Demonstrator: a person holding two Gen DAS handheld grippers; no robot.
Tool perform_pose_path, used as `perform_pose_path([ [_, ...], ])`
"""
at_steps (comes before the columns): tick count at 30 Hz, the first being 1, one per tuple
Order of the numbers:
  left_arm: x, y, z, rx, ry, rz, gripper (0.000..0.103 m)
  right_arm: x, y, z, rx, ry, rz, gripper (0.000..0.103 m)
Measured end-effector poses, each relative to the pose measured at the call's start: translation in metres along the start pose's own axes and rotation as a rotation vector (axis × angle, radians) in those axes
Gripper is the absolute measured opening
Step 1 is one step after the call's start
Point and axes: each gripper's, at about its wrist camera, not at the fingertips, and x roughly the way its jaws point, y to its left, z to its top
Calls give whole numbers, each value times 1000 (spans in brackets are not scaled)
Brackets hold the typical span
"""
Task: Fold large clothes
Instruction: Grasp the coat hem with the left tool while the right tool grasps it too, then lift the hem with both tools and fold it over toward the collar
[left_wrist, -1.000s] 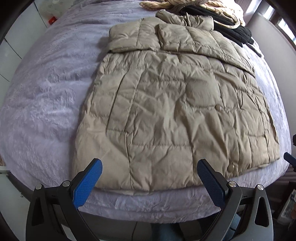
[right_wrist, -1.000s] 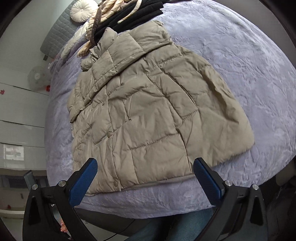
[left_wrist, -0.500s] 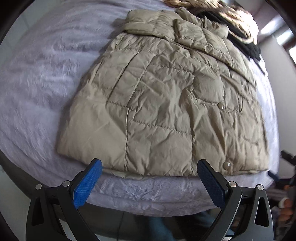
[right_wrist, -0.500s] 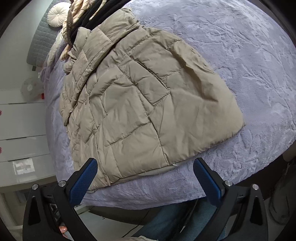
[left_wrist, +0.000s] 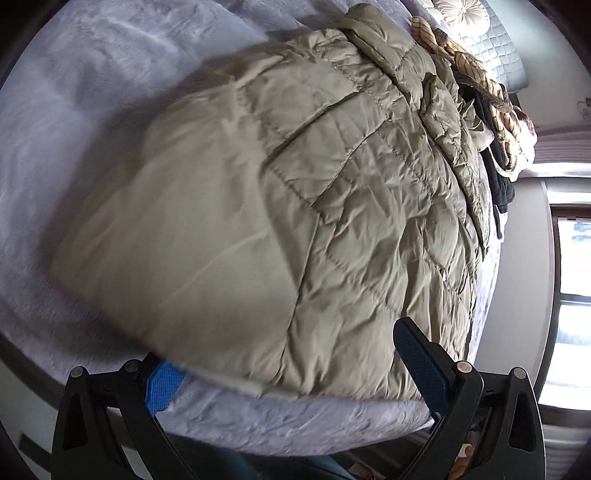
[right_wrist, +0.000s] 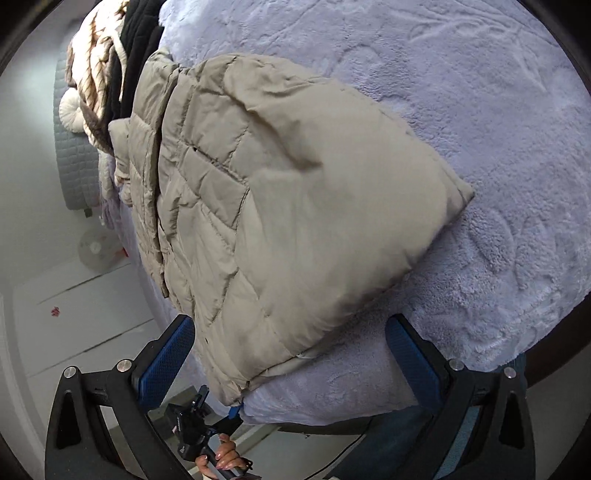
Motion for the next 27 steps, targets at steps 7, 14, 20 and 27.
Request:
perform_pose_path([
  [7, 17, -14, 16, 79, 64, 39, 34, 6, 1, 1, 44, -27, 68, 76],
  [14, -7, -20, 24, 146, 38, -52, 16, 7, 3, -10, 50, -75, 58, 10],
  [20, -41, -41, 40, 209, -14, -142, 11, -4, 25, -13, -17, -114, 96, 8],
  [27, -80, -75, 57, 251, -107, -213, 11, -19, 74, -2, -138, -109, 172, 7],
])
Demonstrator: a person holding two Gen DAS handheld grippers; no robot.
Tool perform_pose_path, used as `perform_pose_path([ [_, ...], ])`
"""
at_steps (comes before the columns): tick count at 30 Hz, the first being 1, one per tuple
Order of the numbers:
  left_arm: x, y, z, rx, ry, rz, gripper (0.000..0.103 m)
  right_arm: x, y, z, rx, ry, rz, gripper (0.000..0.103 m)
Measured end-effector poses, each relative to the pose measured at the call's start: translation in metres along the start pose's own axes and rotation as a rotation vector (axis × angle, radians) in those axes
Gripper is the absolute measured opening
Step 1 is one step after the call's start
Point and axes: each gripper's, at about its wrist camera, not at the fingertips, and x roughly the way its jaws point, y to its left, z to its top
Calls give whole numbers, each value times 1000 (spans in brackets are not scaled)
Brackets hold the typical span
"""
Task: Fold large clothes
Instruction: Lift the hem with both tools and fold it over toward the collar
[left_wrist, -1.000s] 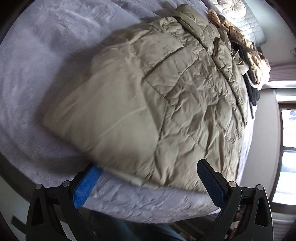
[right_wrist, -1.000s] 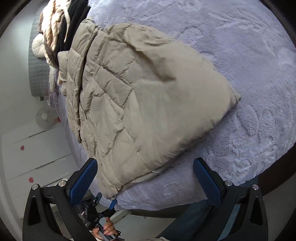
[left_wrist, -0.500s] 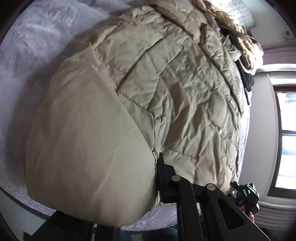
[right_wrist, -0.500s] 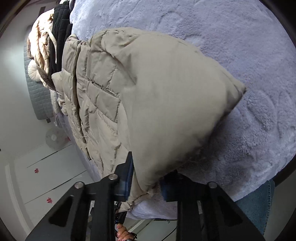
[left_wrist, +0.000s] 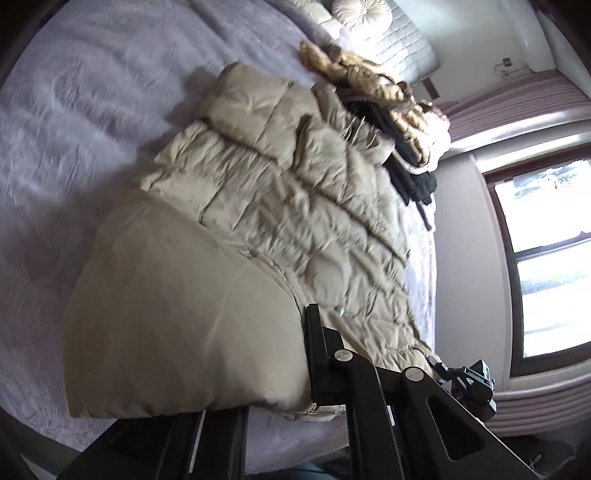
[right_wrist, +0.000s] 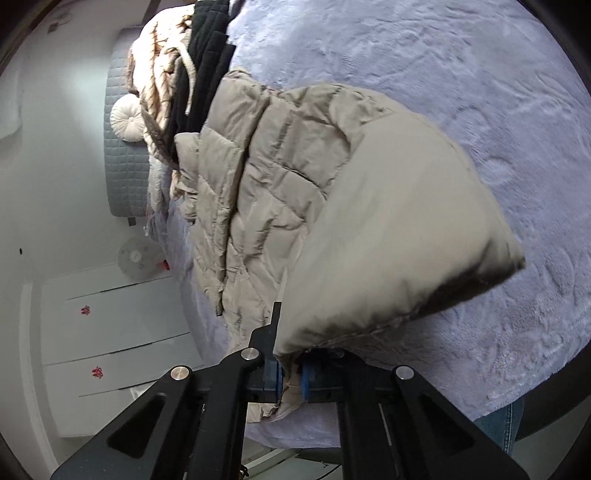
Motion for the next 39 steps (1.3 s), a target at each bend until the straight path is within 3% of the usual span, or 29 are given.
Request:
perform_pose_path([
  [11, -40, -67, 69, 7, -228, -46, 11, 1, 129, 74, -243, 26, 142, 6],
  [18, -32, -96, 119, 10, -311, -29, 11, 26, 186, 124, -363, 67, 140, 6],
  [23, -14, -97, 162, 31, -299, -28, 11, 53, 215, 148, -438, 38, 92, 6],
  [32, 45, -79, 237, 34, -220, 17, 11, 106, 242, 188, -461, -9, -5, 6],
  [39, 128, -57, 286, 88, -151, 152, 11, 177, 228, 237, -422, -8, -121, 6],
])
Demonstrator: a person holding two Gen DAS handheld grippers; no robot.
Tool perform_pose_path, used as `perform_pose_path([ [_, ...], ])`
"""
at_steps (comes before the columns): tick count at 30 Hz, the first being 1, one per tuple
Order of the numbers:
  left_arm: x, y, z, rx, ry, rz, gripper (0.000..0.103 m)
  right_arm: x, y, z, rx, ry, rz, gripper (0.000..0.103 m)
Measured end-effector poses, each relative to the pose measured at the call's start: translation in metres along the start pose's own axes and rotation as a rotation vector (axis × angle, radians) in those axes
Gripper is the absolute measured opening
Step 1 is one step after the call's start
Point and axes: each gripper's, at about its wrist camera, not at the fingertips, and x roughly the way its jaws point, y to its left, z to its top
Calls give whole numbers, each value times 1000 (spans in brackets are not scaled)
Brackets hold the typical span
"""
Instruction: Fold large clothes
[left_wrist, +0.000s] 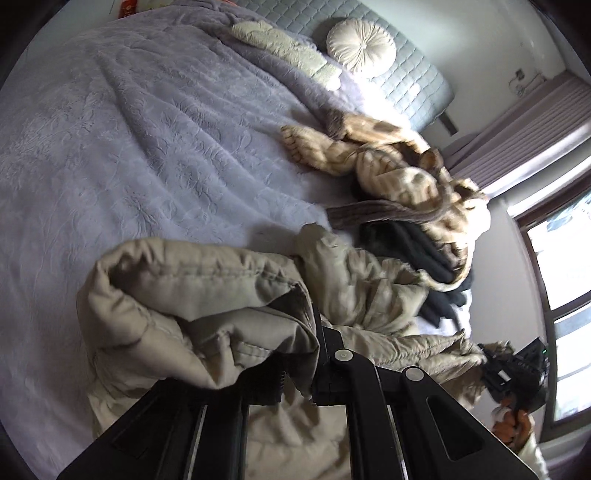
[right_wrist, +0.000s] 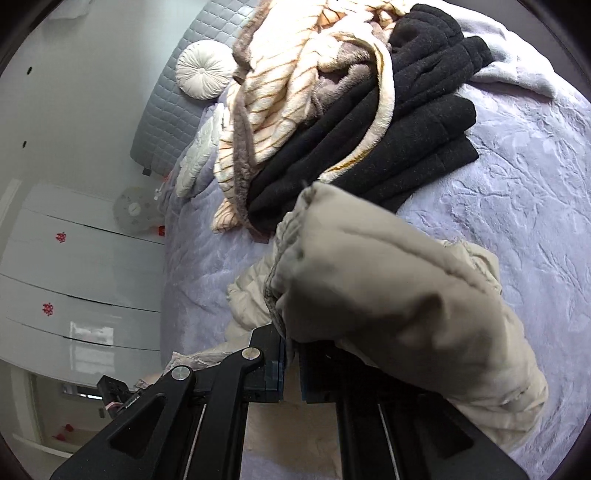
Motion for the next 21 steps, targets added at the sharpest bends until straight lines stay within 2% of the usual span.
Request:
perform_pose_path([
  [6, 72, 17, 12, -3, 6, 67, 11, 58, -40, 17, 75, 21, -72, 6],
  [11, 90, 26, 16, -34, 36, 73, 15, 76, -57, 17, 123, 25, -85, 6],
  [12, 88, 26, 17, -39, 36, 70, 21, 75, -58, 17, 127, 25, -83, 7],
  [14, 72, 22, 18, -40, 6, 72, 47, 71, -58, 18, 131, 29, -80, 11],
  [15, 57, 18, 18, -30, -36, 97, 78, 68, -57, 20, 130, 31, -77, 13],
  [16, 42, 15, 18, -21, -86, 118, 88, 65, -55, 22, 127, 30, -76, 18],
  [18, 22, 9, 21, 10, -136, 110, 88, 58, -49, 27, 118, 17, -75, 37],
  [19, 17, 8, 23, 17, -129, 105, 88, 53, -43, 28, 105, 3, -73, 59],
  [20, 12, 7, 24, 19, -135, 122, 88, 48, -36, 28, 83, -11, -71, 70],
  [21, 10, 6, 26, 25, -134, 130, 88, 44, -29, 26, 59, -14, -71, 70],
])
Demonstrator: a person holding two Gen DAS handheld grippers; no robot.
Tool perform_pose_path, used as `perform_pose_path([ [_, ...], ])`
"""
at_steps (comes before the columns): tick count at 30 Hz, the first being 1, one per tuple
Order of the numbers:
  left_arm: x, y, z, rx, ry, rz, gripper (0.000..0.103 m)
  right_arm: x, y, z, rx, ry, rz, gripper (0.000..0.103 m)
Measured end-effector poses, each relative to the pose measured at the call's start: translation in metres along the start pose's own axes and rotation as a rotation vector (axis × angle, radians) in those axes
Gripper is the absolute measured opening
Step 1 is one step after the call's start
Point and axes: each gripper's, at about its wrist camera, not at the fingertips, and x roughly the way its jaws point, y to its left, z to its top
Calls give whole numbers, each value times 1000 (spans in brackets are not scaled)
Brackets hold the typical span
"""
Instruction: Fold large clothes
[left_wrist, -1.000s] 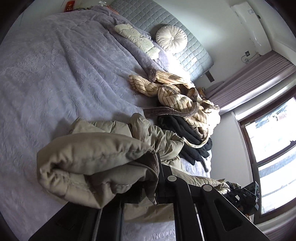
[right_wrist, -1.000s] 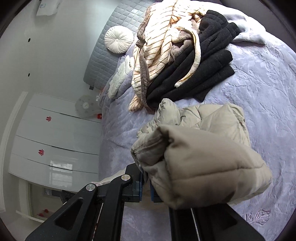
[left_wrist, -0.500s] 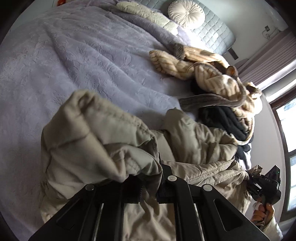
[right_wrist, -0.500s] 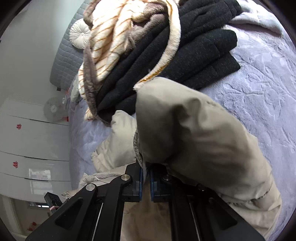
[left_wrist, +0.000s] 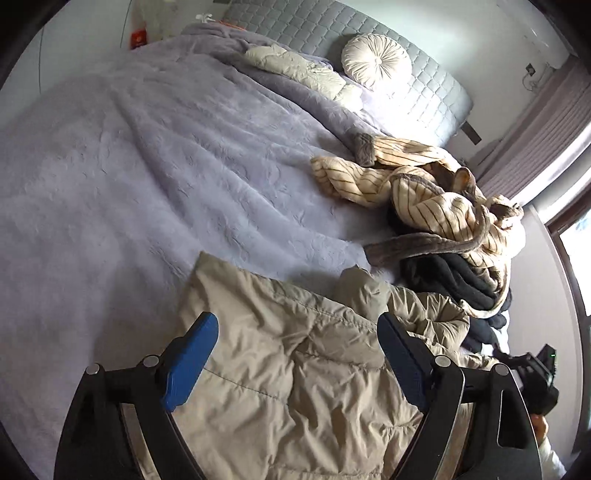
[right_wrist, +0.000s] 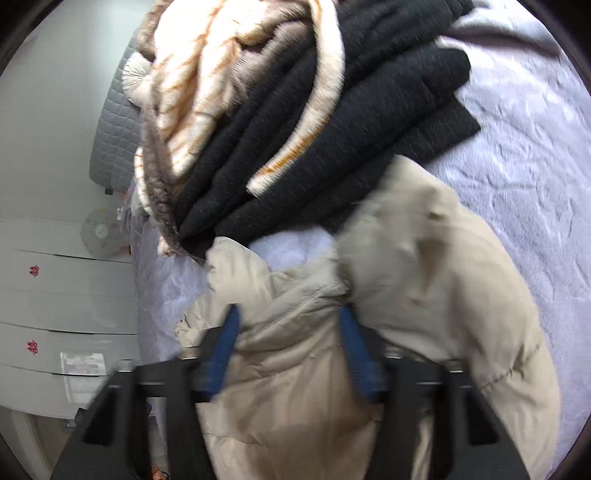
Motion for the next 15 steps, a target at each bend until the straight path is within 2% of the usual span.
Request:
perform_pose_path([
  [2, 1, -7, -2, 48, 10, 12, 87, -8, 15, -11, -66, 12, 10, 67],
  [3, 4, -11, -5, 83, 17, 16, 75, -9, 22, -22, -116, 33, 11, 62],
  [4, 12, -17, -13, 126, 47, 15, 58, -7, 27, -32, -165, 62, -6, 42],
  [5, 18, -20, -17, 145, 75, 23, 50, -2, 32, -43, -221, 96, -39, 23],
  [6, 32, -24, -27, 178, 117, 57, 37, 3, 35, -53, -278, 121, -86, 21],
  [8, 49, -26, -39, 225, 133, 120, 35, 10, 33, -62, -391, 113, -204, 19],
  [10, 67, -21, -42, 238, 106, 206, 35, 12, 23, -57, -460, 41, -328, 19],
  [11, 75, -15, -41, 220, 101, 214, 35, 13, 15, -51, -463, 6, -373, 19],
  [12, 82, -11, -40, 201, 103, 215, 35, 14, 5, -43, -447, -19, -400, 15],
  [15, 106, 2, -37, 162, 111, 216, 35, 23, -20, -21, -355, -51, -388, 8],
])
